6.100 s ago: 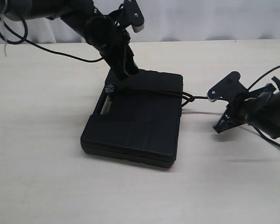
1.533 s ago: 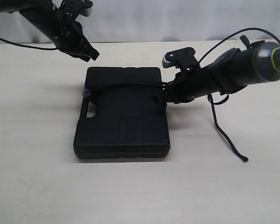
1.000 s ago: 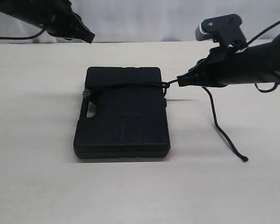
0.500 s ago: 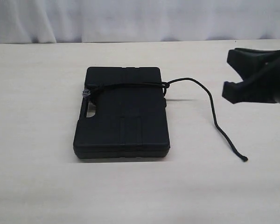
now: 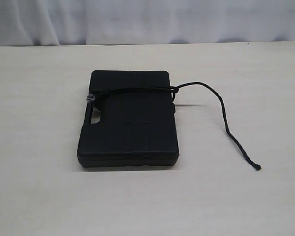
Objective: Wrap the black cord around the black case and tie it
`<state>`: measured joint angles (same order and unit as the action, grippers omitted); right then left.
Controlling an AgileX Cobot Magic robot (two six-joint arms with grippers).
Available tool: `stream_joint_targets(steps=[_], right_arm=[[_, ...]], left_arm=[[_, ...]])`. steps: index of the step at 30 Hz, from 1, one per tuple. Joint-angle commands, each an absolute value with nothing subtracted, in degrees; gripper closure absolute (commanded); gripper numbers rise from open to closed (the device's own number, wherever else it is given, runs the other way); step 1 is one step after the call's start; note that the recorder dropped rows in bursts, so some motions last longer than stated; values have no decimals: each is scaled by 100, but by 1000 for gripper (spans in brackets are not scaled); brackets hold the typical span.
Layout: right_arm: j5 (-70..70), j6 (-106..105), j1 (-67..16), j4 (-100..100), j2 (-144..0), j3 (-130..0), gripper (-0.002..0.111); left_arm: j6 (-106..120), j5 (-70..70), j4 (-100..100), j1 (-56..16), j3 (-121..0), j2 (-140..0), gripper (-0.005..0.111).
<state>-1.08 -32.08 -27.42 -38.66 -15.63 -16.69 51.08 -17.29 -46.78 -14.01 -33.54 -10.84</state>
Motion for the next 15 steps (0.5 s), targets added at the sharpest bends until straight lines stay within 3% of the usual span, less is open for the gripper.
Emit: stream_joint_targets(steps=[1,15], right_arm=[[-40,-3207,-2752,-3854,-1161,-1494,104],[59,-3208,-2752,-3854,-982,-1460,104]], left_arm=[[5069,-1861,-4706,-1409,-3337,-767,107],[5069,-1940,-4720,-1409,-3337,-739,107]])
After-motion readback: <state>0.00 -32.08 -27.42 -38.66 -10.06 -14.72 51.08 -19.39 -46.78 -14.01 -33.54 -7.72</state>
